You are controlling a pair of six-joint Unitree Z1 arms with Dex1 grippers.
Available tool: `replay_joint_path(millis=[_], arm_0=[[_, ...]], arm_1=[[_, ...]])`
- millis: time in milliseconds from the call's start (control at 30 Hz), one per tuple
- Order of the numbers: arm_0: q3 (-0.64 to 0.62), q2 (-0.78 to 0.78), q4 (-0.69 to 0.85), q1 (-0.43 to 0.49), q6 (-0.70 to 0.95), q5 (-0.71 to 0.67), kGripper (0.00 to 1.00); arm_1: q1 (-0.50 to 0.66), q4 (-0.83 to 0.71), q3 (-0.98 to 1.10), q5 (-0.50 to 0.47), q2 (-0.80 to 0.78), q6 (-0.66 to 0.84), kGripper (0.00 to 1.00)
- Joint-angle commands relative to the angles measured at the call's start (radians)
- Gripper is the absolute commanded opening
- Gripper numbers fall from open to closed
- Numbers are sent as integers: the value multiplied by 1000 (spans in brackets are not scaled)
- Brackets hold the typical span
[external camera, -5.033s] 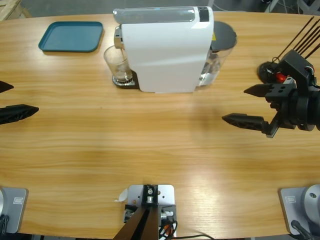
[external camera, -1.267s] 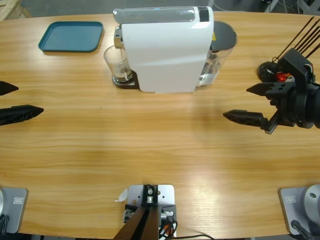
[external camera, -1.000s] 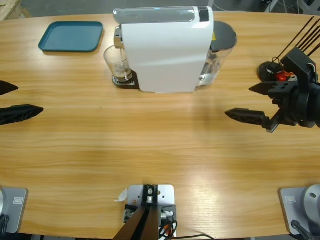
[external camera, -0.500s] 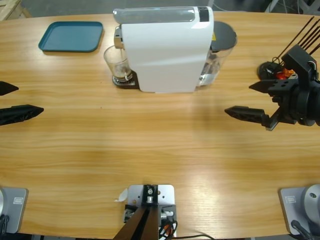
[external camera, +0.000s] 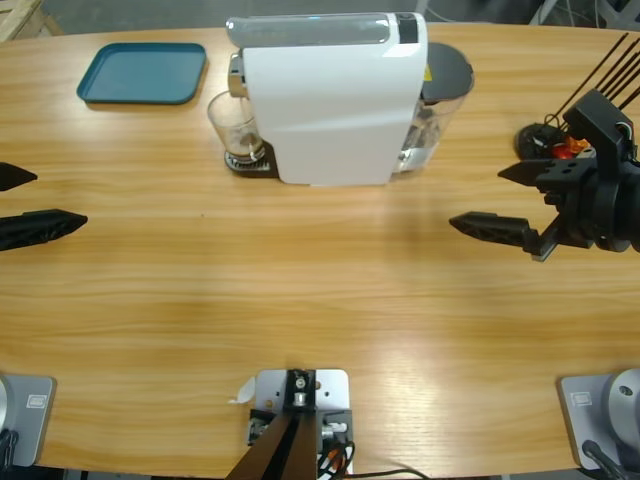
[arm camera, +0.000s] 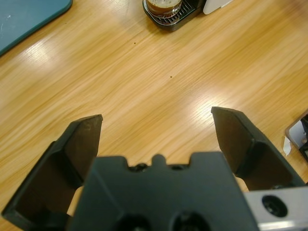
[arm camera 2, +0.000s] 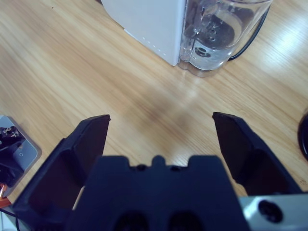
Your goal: Pour coffee
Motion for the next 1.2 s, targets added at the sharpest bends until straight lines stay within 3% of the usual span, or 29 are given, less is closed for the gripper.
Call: replay_joint_path(millis=[33, 767, 1200], arm_0=[[33, 5, -8, 0, -6, -10, 1000], [38, 0, -24, 0, 40, -7, 1000], [73, 58, -196, 0, -32, -55, 987]], arm_1=[[10, -4, 38, -9, -5, 11, 968], [10, -4, 37, -6, -10, 13, 970], [10, -7, 42, -25, -44, 20, 987]])
